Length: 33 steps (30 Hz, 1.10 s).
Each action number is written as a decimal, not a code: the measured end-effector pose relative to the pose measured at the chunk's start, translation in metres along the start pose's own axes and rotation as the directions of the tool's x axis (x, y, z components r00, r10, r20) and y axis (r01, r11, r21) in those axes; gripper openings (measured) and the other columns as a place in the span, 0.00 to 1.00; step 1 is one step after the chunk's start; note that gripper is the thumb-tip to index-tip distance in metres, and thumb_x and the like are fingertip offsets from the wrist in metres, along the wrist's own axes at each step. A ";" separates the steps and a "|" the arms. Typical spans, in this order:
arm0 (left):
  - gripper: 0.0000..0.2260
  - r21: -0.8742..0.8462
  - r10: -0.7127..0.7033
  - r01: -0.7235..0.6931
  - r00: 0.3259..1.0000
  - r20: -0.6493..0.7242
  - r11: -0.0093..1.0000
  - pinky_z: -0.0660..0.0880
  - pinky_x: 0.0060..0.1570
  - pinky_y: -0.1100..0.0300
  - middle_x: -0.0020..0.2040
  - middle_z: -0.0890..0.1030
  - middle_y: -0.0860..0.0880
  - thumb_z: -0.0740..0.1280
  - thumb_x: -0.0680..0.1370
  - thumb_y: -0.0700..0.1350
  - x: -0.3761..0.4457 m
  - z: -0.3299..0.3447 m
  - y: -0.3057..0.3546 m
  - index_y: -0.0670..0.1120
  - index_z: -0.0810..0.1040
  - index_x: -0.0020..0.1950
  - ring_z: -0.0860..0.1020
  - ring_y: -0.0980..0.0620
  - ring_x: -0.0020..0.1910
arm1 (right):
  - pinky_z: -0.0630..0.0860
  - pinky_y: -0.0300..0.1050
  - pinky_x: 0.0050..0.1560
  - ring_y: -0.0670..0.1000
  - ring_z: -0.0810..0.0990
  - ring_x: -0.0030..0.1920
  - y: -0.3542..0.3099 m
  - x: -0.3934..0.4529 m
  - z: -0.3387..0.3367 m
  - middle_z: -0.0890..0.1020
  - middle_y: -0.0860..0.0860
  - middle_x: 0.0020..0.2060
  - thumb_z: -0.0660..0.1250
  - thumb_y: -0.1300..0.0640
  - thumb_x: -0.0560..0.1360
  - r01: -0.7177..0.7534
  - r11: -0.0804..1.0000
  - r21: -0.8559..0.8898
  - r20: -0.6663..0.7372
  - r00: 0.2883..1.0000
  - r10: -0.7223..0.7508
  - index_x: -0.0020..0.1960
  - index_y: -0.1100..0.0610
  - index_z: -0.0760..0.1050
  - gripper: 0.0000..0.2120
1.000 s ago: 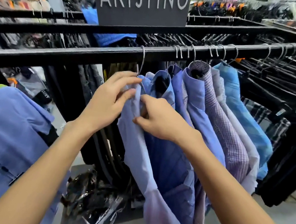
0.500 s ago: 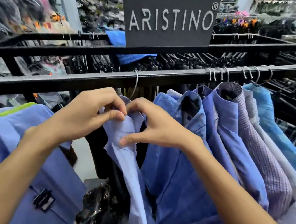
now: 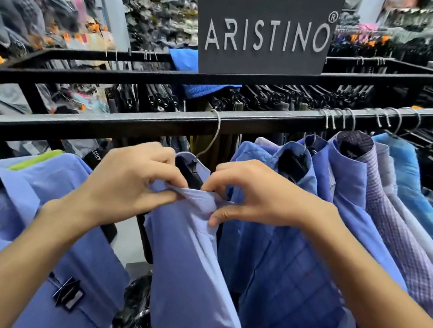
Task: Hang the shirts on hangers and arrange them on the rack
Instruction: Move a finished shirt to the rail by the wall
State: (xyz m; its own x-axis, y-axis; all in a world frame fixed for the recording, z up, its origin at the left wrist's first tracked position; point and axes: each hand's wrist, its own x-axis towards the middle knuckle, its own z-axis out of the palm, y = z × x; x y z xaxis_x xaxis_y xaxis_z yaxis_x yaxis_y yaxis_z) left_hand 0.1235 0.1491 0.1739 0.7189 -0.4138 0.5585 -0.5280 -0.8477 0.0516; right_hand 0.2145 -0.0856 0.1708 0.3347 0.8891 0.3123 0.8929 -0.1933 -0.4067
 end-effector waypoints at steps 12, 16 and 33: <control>0.06 0.186 0.214 -0.159 0.918 -0.333 0.970 0.80 0.48 0.47 0.32 0.75 0.44 0.71 0.76 0.34 -0.038 0.051 0.011 0.44 0.80 0.43 0.75 0.43 0.31 | 0.76 0.48 0.45 0.55 0.79 0.45 0.013 -0.031 0.056 0.81 0.54 0.48 0.72 0.69 0.67 0.104 0.935 -0.339 -0.350 0.908 -0.228 0.46 0.57 0.83 0.11; 0.06 0.194 0.130 -0.069 0.939 -0.317 0.979 0.72 0.26 0.51 0.34 0.74 0.47 0.69 0.77 0.35 -0.037 0.049 0.014 0.44 0.81 0.42 0.74 0.46 0.31 | 0.77 0.48 0.45 0.49 0.78 0.48 0.011 -0.029 0.042 0.79 0.48 0.51 0.71 0.65 0.71 0.062 0.963 -0.262 -0.165 0.980 -0.107 0.53 0.54 0.79 0.12; 0.13 0.033 -0.233 0.232 0.941 0.245 0.972 0.77 0.40 0.51 0.43 0.75 0.66 0.53 0.78 0.65 -0.017 0.026 0.015 0.62 0.73 0.49 0.72 0.63 0.41 | 0.75 0.48 0.31 0.52 0.72 0.37 0.011 -0.037 0.062 0.69 0.47 0.48 0.65 0.62 0.70 0.032 0.961 -0.275 -0.364 0.921 -0.135 0.52 0.51 0.73 0.12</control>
State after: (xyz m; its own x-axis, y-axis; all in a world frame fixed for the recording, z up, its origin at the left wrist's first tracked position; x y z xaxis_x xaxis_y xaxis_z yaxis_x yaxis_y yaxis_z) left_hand 0.1154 0.1352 0.1442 0.9105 -0.2729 0.3107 -0.3311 -0.9312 0.1524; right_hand 0.1934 -0.0950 0.1011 0.2974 0.6942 0.6555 0.9516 -0.2713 -0.1445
